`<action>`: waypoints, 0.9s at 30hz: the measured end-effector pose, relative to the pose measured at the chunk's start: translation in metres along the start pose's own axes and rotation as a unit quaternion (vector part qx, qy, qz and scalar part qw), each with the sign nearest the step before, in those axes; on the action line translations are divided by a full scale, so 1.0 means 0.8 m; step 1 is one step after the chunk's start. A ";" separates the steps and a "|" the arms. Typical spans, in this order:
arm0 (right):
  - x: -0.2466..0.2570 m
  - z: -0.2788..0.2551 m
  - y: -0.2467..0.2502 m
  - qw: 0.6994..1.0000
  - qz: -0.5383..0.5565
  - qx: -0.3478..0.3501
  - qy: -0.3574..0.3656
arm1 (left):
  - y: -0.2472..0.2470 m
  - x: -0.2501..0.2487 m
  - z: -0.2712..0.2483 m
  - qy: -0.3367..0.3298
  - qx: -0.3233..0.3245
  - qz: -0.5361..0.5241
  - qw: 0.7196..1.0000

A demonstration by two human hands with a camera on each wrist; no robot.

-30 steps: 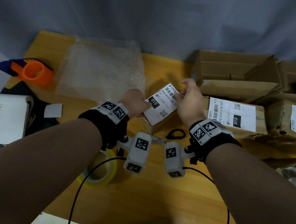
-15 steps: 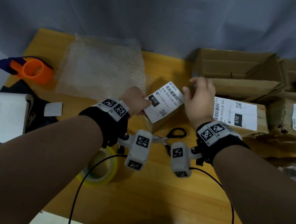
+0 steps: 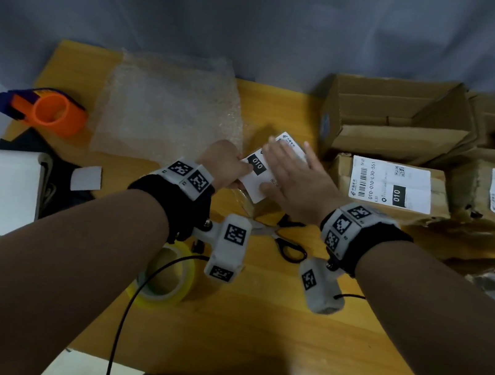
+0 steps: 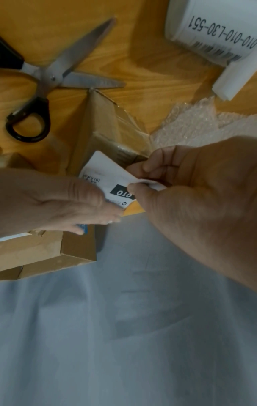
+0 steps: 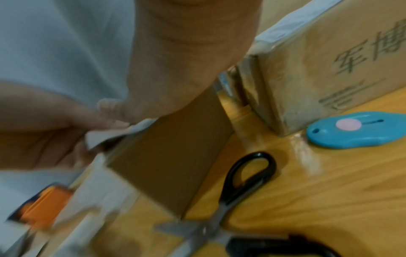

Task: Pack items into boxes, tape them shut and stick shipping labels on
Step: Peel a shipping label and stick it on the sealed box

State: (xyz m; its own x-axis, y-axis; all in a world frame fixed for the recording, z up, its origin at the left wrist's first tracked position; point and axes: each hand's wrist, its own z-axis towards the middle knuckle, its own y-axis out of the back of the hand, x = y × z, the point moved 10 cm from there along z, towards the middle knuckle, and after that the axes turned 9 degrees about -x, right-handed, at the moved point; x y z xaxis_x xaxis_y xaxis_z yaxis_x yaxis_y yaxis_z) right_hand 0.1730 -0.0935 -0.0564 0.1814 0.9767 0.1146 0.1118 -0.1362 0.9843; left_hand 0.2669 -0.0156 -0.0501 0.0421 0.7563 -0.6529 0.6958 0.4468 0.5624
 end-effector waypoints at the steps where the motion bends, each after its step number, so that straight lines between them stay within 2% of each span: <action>1: -0.013 0.000 0.002 1.000 0.014 0.009 -0.025 | 0.000 0.001 0.000 0.003 -0.001 -0.007 1.000; 4: -0.024 -0.001 0.005 0.998 -0.009 0.007 -0.061 | 0.002 0.002 -0.001 0.006 -0.007 -0.019 1.000; 8: 0.015 -0.002 -0.001 1.000 -0.014 0.008 -0.005 | 0.002 -0.001 -0.003 0.000 -0.004 -0.020 1.000; 14: 0.006 -0.001 0.004 0.998 0.054 0.018 -0.033 | 0.009 0.008 -0.006 0.018 -0.019 -0.051 0.998; 20: 0.010 -0.002 0.006 0.997 0.050 0.035 -0.044 | 0.010 0.015 -0.007 0.014 -0.017 -0.058 0.998; 22: 0.011 -0.001 0.005 0.998 0.017 0.040 -0.039 | 0.010 0.013 -0.006 0.008 -0.015 -0.052 0.999; 27: 0.045 -0.011 -0.003 0.995 -0.079 0.046 0.027 | 0.006 0.010 -0.007 -0.001 -0.008 -0.036 0.999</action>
State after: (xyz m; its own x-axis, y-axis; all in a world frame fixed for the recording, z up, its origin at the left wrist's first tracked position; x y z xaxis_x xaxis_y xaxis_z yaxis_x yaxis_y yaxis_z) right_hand 0.1709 -0.0567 -0.0533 0.1016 0.9943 -0.0320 0.2246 0.0084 0.9744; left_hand 0.2664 -0.0045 -0.0499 -0.0056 0.7215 -0.6924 0.6854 0.5070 0.5227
